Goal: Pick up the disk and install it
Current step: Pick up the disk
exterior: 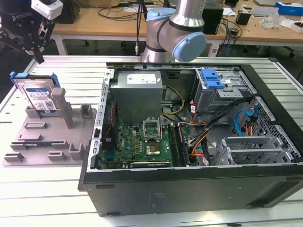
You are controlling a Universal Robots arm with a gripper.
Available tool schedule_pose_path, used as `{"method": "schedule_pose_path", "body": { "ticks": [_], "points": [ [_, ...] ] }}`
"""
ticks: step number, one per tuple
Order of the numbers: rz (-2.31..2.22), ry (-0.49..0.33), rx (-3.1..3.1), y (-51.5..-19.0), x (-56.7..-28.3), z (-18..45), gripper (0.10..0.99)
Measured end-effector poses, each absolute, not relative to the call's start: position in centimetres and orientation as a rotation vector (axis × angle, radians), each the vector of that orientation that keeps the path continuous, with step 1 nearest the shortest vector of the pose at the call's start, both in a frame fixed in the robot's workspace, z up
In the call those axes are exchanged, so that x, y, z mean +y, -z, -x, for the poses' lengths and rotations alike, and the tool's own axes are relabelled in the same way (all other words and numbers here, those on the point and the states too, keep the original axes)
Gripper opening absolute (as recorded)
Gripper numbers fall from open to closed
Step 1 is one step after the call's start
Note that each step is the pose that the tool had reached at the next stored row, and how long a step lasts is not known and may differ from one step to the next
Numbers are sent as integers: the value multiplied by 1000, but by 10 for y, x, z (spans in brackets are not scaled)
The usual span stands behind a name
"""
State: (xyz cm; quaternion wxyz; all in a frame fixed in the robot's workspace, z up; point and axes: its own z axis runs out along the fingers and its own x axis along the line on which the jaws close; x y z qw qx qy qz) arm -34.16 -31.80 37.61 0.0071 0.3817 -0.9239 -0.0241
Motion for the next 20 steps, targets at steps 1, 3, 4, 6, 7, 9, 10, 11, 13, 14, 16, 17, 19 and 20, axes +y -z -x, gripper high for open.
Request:
{"method": "schedule_pose_path", "body": {
  "ticks": [1,3,4,6,7,9,10,11,13,14,16,17,19,20],
  "points": [
    [-1223,75,-2877,-376,-318,342,106],
    [-1308,74,-2838,-376,-318,342,106],
    [-1338,74,-2823,-376,-318,342,106],
    [-1404,73,-2790,-376,-318,342,106],
    [-1431,72,-2775,-376,-318,342,106],
    [-1529,71,-2720,-376,-318,342,106],
    [-1570,70,-2696,-376,-318,342,106],
    [-1624,69,-2662,-376,-318,342,106],
    [-1713,64,-2603,-376,-318,342,106],
    [-1736,63,-2587,-376,-318,342,106],
    [-1797,60,-2542,-376,-318,342,106],
    [-1832,57,-2516,-376,-318,342,106],
    [-1884,54,-2475,-376,-318,342,106],
    [-1929,51,-2438,-376,-318,342,106]
  ]
}}
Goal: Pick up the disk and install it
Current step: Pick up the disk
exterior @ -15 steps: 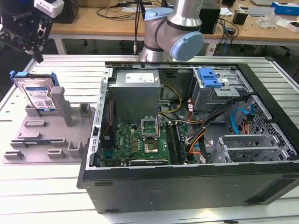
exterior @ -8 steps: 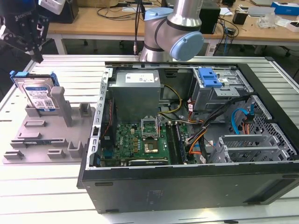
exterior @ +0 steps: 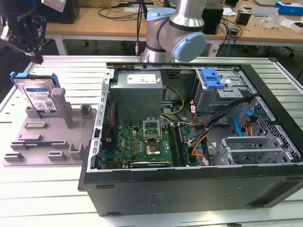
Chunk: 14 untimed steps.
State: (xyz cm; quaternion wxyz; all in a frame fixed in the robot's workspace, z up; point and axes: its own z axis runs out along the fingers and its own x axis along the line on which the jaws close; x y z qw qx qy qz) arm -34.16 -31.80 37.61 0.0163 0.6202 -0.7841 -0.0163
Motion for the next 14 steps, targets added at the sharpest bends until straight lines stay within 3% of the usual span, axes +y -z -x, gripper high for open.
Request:
{"method": "schedule_pose_path", "body": {
  "ticks": [13,14],
  "points": [
    [-2052,40,-2328,-376,-318,342,114],
    [-2068,39,-2312,-376,-318,342,235]
  ]
}}
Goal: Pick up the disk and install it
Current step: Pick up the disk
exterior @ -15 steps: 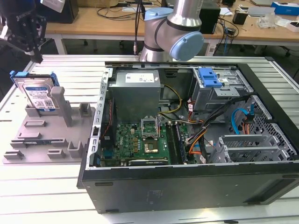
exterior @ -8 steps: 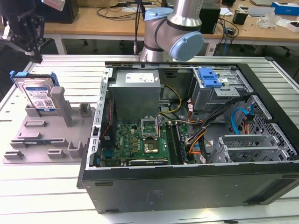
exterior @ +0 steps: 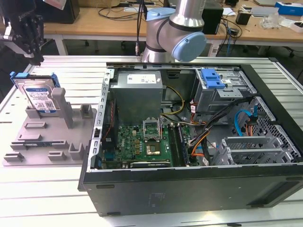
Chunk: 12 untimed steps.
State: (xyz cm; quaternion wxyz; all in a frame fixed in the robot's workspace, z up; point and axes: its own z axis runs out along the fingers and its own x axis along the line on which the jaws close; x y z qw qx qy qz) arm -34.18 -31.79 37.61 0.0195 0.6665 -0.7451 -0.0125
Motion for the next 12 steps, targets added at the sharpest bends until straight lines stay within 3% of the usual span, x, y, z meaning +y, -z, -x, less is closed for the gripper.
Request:
{"method": "schedule_pose_path", "body": {
  "ticks": [3,4,6,7,12],
  "points": [
    [-2092,37,-2290,-376,-318,342,294],
    [-2099,36,-2283,-376,-318,342,420],
    [-2113,34,-2270,-376,-318,342,420],
    [-2121,32,-2263,-376,-318,342,482],
    [-2140,14,-2263,-376,-317,344,482]
  ]
}}
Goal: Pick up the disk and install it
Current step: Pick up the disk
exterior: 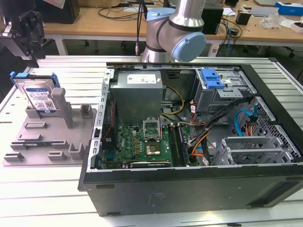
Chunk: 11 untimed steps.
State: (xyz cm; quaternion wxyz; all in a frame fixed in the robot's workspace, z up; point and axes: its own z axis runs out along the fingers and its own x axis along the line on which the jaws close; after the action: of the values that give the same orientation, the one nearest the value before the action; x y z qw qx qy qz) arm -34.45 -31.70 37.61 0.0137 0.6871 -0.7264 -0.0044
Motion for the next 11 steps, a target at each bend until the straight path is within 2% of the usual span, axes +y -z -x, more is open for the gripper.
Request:
{"method": "schedule_pose_path", "body": {
  "ticks": [11],
  "points": [
    [-2182,8,-2226,-375,-315,356,482]
  ]
}}
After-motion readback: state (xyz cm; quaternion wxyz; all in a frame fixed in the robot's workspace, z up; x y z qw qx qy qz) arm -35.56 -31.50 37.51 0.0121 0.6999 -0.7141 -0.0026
